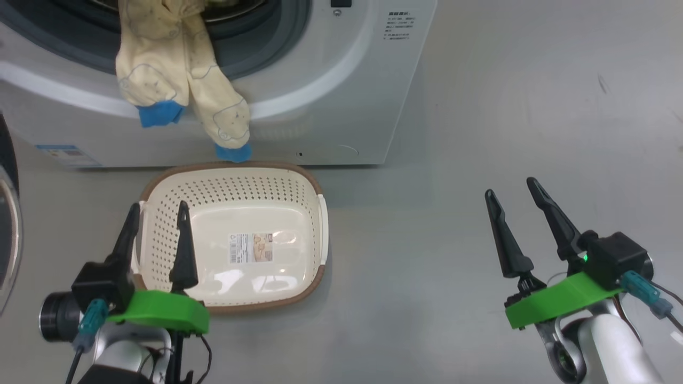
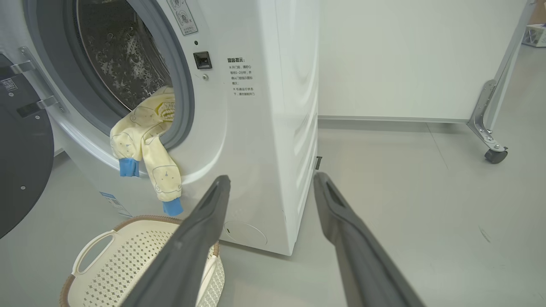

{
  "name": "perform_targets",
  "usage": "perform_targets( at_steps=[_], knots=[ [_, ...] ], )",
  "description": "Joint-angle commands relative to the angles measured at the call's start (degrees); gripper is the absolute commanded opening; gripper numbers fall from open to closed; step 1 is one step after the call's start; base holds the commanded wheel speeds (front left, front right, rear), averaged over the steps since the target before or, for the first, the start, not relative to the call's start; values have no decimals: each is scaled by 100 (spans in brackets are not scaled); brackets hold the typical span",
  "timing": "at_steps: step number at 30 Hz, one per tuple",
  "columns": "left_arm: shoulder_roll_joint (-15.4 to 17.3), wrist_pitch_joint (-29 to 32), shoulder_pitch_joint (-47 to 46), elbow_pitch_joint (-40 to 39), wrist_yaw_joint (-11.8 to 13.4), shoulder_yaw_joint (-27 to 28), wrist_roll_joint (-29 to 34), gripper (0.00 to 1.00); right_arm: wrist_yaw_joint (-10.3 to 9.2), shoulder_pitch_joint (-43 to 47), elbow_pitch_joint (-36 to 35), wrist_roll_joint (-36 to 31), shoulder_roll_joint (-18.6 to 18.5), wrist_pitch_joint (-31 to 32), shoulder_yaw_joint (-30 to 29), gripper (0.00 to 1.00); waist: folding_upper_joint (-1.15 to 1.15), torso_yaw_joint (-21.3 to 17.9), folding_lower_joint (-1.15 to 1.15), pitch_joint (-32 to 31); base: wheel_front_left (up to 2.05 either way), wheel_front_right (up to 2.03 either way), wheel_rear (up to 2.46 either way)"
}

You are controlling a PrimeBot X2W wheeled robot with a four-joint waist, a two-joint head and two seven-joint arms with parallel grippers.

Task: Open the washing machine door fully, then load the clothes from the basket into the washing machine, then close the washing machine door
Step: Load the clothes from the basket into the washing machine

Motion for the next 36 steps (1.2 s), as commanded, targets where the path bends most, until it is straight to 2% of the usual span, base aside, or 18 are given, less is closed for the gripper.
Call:
perform_targets(
  at_steps=[1, 15, 29, 36],
  knots=[
    [108, -49, -13, -138, 401, 207, 9, 100, -16, 57, -144, -57, -43, -50, 84, 100, 0, 31, 1, -142, 0, 0, 0],
    [21, -92, 276, -8, 429, 65, -39, 100, -16, 507, -320, -43, -43, 144, 67, 100, 0, 109, 1, -637, 0, 0, 0],
    [66, 55, 102, -46, 437, 16, -56, 100, -16, 403, -395, -11, -43, 149, 94, 100, 0, 66, 1, -450, 0, 0, 0],
    [84, 162, -197, 187, 344, -36, -59, 100, -16, 242, -377, 36, -43, 99, 214, 100, 0, -18, 1, -227, 0, 0, 0]
  ],
)
